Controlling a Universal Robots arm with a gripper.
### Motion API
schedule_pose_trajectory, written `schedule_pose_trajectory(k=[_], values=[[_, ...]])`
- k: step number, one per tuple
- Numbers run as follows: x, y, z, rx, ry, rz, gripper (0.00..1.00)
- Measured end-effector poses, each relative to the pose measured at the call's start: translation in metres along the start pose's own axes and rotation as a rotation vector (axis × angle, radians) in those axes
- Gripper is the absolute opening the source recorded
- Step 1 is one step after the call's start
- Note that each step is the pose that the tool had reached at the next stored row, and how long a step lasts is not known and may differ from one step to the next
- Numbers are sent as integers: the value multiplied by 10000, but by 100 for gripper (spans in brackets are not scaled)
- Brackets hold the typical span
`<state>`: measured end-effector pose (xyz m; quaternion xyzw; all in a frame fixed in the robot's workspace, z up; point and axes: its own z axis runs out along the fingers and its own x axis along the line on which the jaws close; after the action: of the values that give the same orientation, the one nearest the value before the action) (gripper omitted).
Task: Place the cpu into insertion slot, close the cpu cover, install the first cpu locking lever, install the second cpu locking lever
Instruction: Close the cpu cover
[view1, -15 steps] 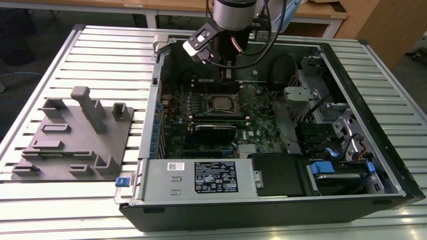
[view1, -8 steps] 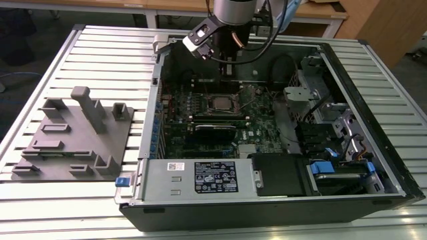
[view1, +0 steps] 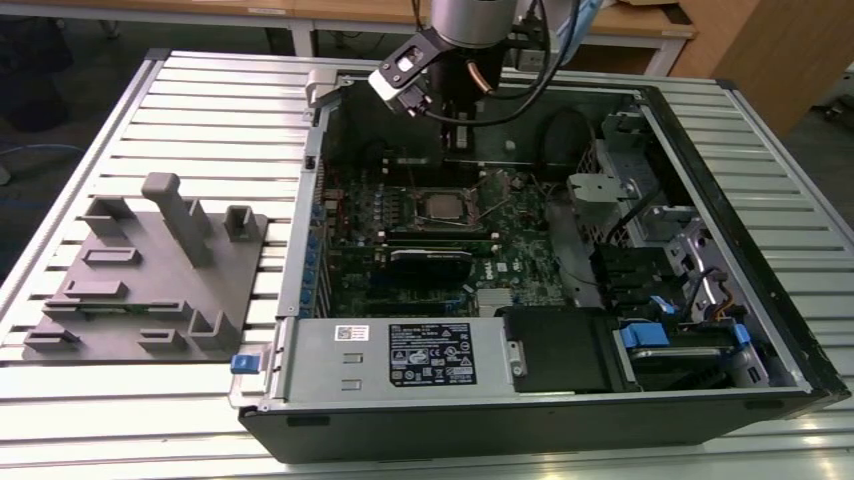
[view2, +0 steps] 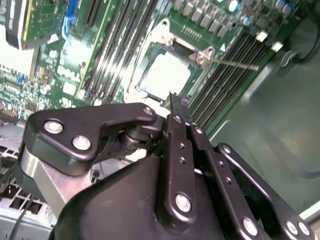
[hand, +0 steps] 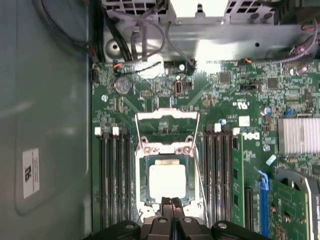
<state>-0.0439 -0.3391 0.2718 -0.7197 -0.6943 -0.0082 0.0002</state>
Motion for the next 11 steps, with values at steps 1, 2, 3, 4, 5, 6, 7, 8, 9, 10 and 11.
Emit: schedule_pose_trajectory(k=[1, 2, 3, 4, 5, 6, 7, 8, 9, 10, 11], values=[[1, 27, 0, 0, 1, 0, 10], [2, 51, 0, 0, 2, 0, 10], [2, 70, 0, 1, 2, 0, 10], [3, 87, 1, 0, 5, 0, 10], [3, 98, 1, 0, 6, 0, 10], [3, 101, 1, 0, 6, 0, 10], [3, 101, 1, 0, 6, 0, 10], [3, 101, 1, 0, 5, 1, 10], [3, 101, 1, 0, 5, 1, 10], [3, 101, 1, 0, 5, 1, 10], [3, 101, 1, 0, 5, 1, 10]])
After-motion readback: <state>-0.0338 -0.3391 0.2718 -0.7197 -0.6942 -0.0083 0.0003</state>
